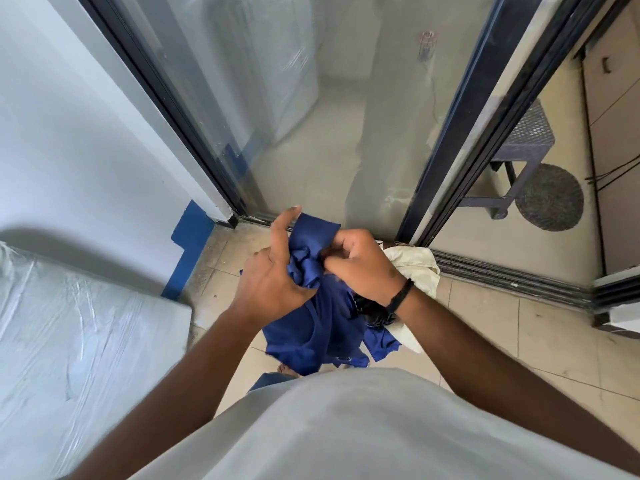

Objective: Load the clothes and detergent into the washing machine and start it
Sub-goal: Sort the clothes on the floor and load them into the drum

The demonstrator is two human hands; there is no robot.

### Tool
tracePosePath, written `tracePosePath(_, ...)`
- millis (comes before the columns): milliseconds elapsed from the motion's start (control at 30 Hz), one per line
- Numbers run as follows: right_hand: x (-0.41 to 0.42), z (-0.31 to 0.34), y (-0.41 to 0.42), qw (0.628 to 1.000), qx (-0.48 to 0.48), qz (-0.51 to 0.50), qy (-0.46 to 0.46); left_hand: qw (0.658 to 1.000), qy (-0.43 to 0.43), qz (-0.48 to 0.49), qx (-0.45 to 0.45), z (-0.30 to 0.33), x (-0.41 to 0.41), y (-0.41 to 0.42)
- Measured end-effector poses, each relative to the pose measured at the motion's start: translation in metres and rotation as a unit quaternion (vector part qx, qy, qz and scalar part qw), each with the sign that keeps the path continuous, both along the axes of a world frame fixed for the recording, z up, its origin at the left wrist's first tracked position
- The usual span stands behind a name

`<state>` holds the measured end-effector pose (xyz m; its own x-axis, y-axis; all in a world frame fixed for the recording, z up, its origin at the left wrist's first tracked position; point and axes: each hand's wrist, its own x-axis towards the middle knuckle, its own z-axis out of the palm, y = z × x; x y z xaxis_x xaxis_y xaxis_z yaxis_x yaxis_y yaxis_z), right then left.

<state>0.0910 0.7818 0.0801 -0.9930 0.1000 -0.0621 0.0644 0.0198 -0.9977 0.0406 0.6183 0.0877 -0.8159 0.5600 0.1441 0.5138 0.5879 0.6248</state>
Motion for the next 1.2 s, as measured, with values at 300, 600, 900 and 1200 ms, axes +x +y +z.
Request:
tracePosePath(300, 0.024, -0.105, 0.010, 0.972, 0.122, 0.145, -0.135, 0.995, 0.044, -0.046, 0.070, 0.049, 0.012, 0.003)
tracePosePath(600, 0.021, -0.070, 0.012, 0.966, 0.231, -0.103, -0.060, 0.957, -0.017, -0.120, -0.264, 0.032, -0.011, -0.024)
tracePosePath(900, 0.004, 0.005, 0.005, 0.998, -0.013, 0.059, -0.016, 0.989, -0.030, -0.134, -0.047, 0.010, -0.011, -0.021)
tracePosePath(1200, 0.026, -0.075, 0.024, 0.993, 0.052, 0.051, -0.098, 0.997, -0.023, -0.065, 0.039, 0.018, -0.003, -0.016)
